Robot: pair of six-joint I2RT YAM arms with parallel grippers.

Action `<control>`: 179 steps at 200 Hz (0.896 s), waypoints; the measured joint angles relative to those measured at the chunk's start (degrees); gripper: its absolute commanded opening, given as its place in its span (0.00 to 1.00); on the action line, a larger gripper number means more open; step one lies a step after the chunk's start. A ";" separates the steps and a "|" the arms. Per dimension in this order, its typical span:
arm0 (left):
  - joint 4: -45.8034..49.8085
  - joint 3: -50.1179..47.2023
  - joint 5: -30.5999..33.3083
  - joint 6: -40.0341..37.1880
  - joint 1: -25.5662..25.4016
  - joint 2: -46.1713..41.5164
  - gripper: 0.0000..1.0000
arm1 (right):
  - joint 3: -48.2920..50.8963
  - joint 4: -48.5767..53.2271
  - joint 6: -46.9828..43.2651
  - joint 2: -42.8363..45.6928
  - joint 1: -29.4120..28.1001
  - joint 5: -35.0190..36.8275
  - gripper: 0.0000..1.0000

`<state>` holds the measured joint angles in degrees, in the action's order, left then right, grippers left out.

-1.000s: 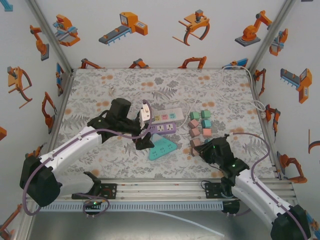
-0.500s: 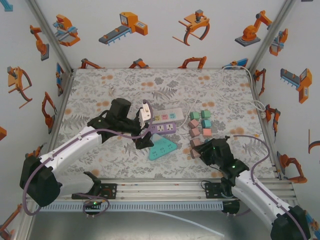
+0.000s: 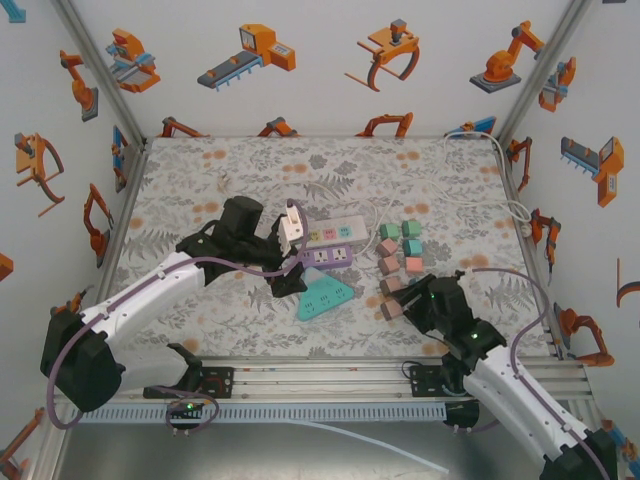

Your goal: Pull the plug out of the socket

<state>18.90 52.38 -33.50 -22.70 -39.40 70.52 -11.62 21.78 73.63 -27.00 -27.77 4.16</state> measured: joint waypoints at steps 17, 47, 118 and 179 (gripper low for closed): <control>-0.04 0.00 0.59 0.13 0.00 0.00 0.97 | -3.15 0.11 -3.63 -1.27 0.00 0.26 0.61; -0.33 0.00 1.81 0.90 0.00 0.00 0.97 | -7.74 -2.23 -12.20 -4.70 0.00 1.55 0.67; -5.86 0.00 11.76 10.43 3.19 -0.33 0.97 | -19.63 -23.85 -51.67 -24.65 0.02 -0.68 0.79; -8.85 -0.42 21.55 24.28 10.67 -2.56 0.97 | -35.78 -30.73 -78.29 -41.72 0.28 -20.70 0.79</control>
<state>10.04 51.96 -11.94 1.58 -28.73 67.96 -47.40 -8.95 -4.67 -68.73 -27.49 -16.53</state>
